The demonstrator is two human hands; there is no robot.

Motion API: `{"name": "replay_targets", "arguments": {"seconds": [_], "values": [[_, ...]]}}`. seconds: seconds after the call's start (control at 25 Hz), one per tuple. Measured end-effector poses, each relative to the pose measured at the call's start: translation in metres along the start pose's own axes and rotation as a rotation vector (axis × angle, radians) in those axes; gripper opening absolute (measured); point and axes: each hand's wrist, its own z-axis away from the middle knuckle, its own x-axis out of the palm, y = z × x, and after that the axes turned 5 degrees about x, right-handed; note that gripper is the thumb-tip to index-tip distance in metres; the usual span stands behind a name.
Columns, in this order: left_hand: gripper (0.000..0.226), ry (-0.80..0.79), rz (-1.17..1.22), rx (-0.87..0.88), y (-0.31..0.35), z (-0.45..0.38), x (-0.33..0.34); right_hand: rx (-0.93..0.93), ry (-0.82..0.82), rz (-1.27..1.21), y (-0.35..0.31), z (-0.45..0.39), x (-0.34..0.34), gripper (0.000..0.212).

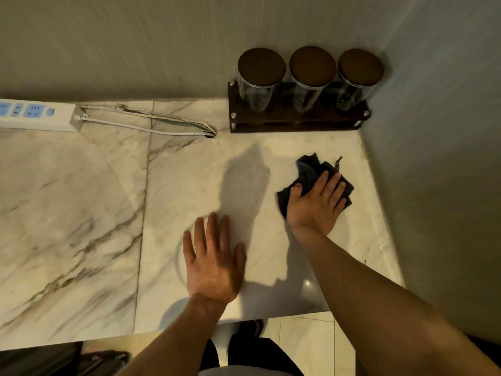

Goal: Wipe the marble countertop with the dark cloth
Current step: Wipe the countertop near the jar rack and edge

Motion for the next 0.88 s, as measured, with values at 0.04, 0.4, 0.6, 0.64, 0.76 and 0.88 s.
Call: {"name": "replay_targets", "arguments": {"seconds": [0.04,0.4,0.6,0.64,0.76,0.88], "values": [[0.063,0.003,-0.001,-0.001,0.0,0.0,0.0,0.008,0.004,0.007,0.005,0.007,0.0,0.071],[0.066,-0.059,-0.062,-0.036,0.001,0.001,0.004,0.01,0.026,0.021,0.049,0.072,-0.001,0.07],[0.065,-0.085,-0.034,-0.046,0.001,-0.001,0.002,-0.027,0.007,0.01,0.072,0.099,-0.004,0.07],[0.065,-0.102,-0.03,-0.048,0.002,0.0,0.0,-0.043,0.01,0.012,0.077,0.102,-0.004,0.07],[0.065,-0.112,-0.025,-0.046,0.002,-0.001,-0.003,-0.144,0.009,0.047,0.096,0.11,-0.007,0.071],[0.06,-0.052,0.006,-0.04,0.004,-0.003,-0.007,-0.298,-0.021,0.088,0.118,0.109,-0.015,0.072]]}}
